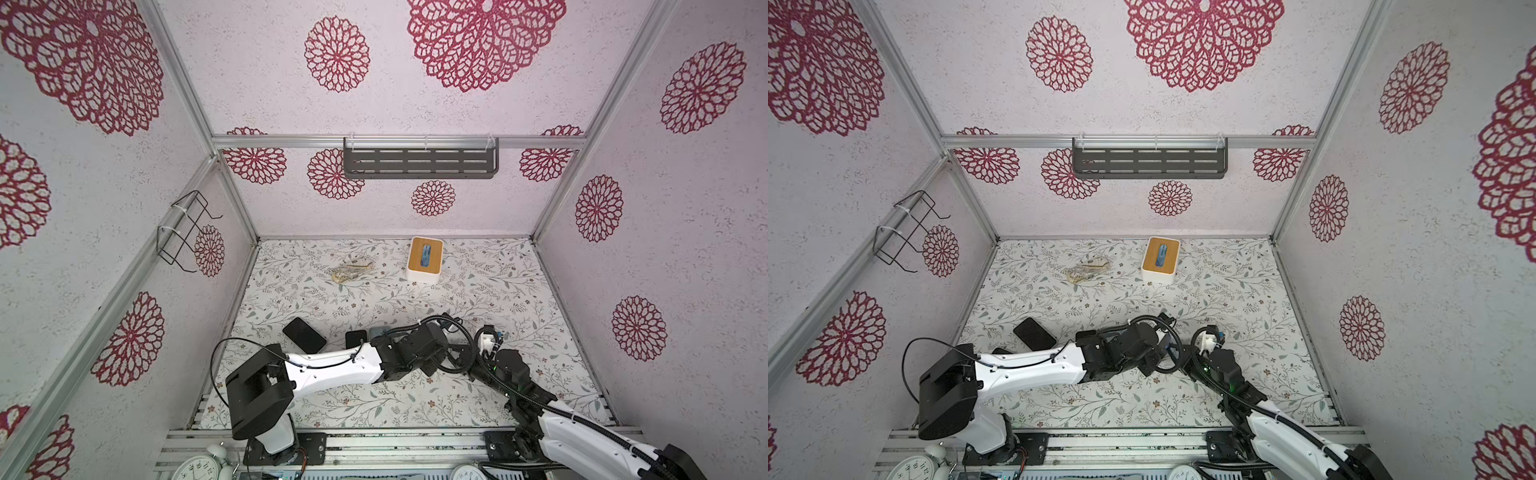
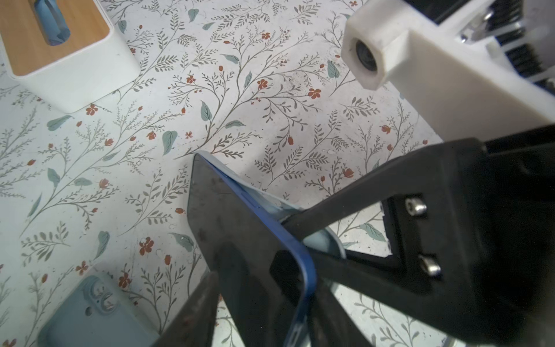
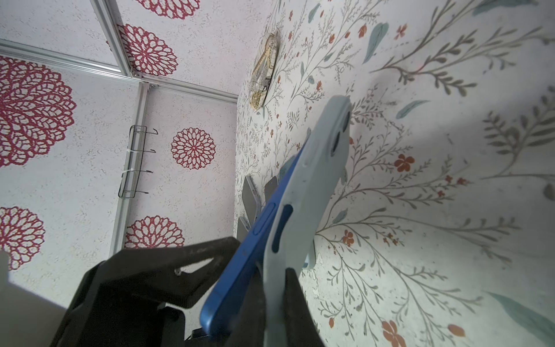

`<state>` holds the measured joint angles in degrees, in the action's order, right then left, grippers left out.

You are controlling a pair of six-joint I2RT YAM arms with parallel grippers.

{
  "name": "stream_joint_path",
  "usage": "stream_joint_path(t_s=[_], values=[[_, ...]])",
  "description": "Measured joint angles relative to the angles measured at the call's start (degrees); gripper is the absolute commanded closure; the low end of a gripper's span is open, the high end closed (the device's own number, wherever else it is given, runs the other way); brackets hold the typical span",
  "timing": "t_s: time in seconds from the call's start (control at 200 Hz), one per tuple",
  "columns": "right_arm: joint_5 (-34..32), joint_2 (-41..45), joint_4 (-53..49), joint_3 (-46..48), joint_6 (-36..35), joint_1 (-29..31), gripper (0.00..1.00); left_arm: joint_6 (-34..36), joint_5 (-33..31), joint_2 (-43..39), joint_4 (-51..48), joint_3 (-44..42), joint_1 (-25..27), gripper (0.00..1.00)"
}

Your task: Take the phone out of the phone case

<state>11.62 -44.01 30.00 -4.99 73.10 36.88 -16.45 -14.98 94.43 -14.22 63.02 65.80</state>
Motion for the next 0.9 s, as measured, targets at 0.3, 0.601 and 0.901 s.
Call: stream_joint_path(t_s=[0.3, 0.601, 0.901], values=[[0.13, 0.33, 0.20, 0.00, 0.15, -0.07, 1.00, 0.66, -2.62, 2.03, 0.24, 0.02, 0.72, 0.87], [0.17, 0.85, 0.42, 0.00, 0.24, -0.04, 1.00, 1.29, -7.04, 1.22, -0.02, -0.22, 1.68, 0.95], [-3.26, 6.56, -8.24, 0.28, -1.62, -0.13, 1.00, 4.92, -15.80, -5.88, -5.88, -0.28, 3.63, 0.96]])
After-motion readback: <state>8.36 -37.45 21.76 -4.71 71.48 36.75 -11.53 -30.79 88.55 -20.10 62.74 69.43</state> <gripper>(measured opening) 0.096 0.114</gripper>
